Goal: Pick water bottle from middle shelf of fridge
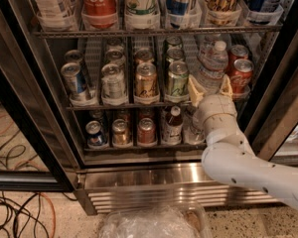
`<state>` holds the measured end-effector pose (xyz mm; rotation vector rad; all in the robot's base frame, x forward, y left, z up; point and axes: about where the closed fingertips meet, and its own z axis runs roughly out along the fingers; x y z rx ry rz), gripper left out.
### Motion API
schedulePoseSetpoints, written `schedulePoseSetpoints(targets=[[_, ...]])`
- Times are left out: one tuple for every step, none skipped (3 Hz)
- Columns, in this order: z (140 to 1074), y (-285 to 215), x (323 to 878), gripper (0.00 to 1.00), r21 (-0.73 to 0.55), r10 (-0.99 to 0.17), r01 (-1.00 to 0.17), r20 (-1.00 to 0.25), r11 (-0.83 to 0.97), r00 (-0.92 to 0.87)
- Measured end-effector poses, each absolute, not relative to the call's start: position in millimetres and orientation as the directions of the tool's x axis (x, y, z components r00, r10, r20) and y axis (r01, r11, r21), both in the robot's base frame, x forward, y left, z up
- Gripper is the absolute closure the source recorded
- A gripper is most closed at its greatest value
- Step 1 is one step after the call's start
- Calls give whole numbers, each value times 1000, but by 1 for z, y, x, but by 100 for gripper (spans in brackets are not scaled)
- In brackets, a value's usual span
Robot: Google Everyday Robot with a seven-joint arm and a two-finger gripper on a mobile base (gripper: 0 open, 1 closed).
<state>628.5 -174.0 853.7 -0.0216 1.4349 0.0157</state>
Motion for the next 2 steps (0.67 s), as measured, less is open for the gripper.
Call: schedulePoseSetpoints(targets=[[854, -177, 641, 32, -2, 1, -25, -991, 1000, 132], [854, -179, 653, 33, 2, 6, -26, -992, 1000, 127]])
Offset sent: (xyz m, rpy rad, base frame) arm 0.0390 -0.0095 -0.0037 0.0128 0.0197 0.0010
